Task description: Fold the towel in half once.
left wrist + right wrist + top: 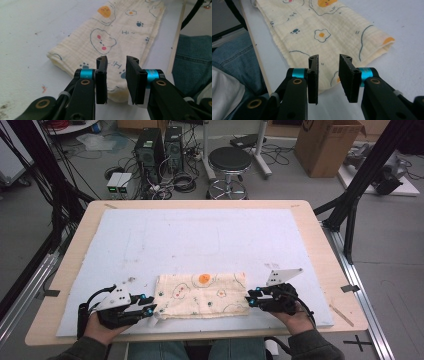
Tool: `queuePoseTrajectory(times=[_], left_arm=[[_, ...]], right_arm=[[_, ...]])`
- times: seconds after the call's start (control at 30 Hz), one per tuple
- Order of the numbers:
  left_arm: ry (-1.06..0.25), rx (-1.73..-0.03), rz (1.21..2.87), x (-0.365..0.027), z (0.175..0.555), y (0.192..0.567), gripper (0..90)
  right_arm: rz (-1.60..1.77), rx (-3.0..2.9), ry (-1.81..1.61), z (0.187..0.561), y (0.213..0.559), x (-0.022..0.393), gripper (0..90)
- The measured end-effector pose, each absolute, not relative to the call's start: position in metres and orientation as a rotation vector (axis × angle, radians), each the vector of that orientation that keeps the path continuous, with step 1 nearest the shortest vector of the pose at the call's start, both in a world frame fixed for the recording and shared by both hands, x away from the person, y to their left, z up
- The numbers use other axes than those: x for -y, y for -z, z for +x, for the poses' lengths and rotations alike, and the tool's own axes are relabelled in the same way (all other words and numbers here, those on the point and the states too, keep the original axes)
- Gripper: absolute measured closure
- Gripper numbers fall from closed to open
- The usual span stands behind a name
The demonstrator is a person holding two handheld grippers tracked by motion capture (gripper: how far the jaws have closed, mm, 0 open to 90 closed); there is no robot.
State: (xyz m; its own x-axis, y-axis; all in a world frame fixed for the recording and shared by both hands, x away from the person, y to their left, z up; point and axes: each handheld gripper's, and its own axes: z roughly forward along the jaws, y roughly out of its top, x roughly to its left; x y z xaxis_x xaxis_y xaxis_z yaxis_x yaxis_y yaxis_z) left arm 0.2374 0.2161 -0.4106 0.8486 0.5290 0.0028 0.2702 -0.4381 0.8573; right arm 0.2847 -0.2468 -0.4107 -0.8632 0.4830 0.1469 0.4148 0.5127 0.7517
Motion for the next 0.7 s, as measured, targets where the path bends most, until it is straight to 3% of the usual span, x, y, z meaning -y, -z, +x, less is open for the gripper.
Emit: queuePoseTrajectory(times=[0.27, 0.53, 0.7], left_arm=[[-0.268, -0.601, 2.100, -0.203, 0.251, 0.432, 77.5], [-0.223, -0.583, 2.149, -0.201, 0.251, 0.443, 69.8], [-0.233, -0.576, 2.166, -0.200, 0.251, 0.445, 72.3]], right_arm=[[0.662, -2.775, -1.234, 0.289, 0.422, 0.225, 65.7], [0.636, -2.824, -1.163, 0.290, 0.435, 0.219, 64.9], [0.614, -2.808, -1.151, 0.288, 0.436, 0.219, 69.6]])
